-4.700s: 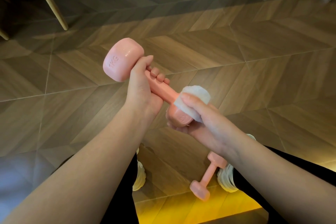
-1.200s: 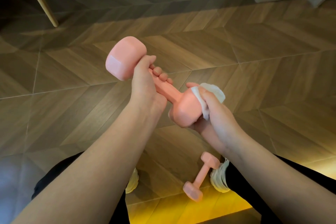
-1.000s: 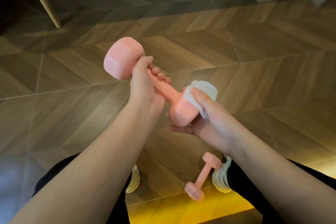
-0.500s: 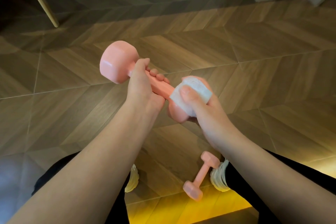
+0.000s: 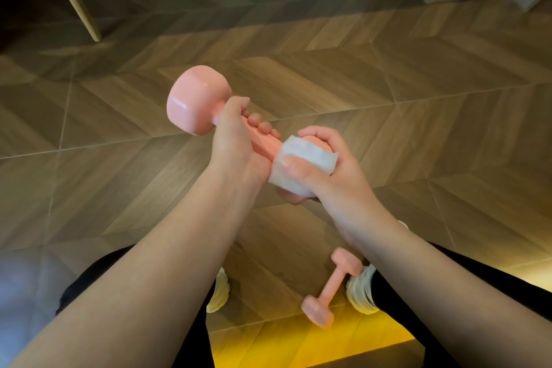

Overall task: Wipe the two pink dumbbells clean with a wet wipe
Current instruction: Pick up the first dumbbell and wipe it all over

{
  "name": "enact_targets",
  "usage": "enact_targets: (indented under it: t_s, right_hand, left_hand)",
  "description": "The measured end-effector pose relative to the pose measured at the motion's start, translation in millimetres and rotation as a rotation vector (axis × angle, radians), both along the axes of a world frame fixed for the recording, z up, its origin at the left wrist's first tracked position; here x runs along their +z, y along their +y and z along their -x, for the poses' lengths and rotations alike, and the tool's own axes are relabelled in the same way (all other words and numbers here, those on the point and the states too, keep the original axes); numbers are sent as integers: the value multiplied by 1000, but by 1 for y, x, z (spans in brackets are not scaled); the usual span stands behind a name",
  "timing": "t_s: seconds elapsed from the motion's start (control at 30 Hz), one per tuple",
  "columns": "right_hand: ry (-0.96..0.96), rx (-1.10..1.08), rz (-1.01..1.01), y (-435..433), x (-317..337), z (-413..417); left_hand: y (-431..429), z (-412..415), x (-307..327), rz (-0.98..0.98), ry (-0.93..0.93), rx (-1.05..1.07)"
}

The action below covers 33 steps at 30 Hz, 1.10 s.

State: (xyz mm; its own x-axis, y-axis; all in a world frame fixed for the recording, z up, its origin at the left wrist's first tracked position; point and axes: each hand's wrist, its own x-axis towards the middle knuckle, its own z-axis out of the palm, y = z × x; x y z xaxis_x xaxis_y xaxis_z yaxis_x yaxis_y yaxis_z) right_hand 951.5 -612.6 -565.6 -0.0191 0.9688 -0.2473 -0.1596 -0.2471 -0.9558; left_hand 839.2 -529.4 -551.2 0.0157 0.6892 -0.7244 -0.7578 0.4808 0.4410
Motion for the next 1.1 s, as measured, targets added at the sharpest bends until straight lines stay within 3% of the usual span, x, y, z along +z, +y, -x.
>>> enact_targets:
  t_s: [0.17, 0.4, 0.77, 1.0, 1.1]
  right_hand:
    - [65, -39, 26, -2, -4, -6]
    - [65, 156, -14, -1, -2, -14]
    - [57, -41, 58, -1, -1, -3]
    - [21, 255, -10, -2, 3, -24]
    - [-46, 265, -48, -2, 2, -20]
  left_hand:
    - [1, -3, 0, -25, 15, -20]
    - [2, 5, 2, -39, 8, -5]
    - [-2, -4, 5, -34, 10, -29]
    - [0, 0, 2, -20, -5, 10]
    - [1, 3, 2, -24, 7, 13]
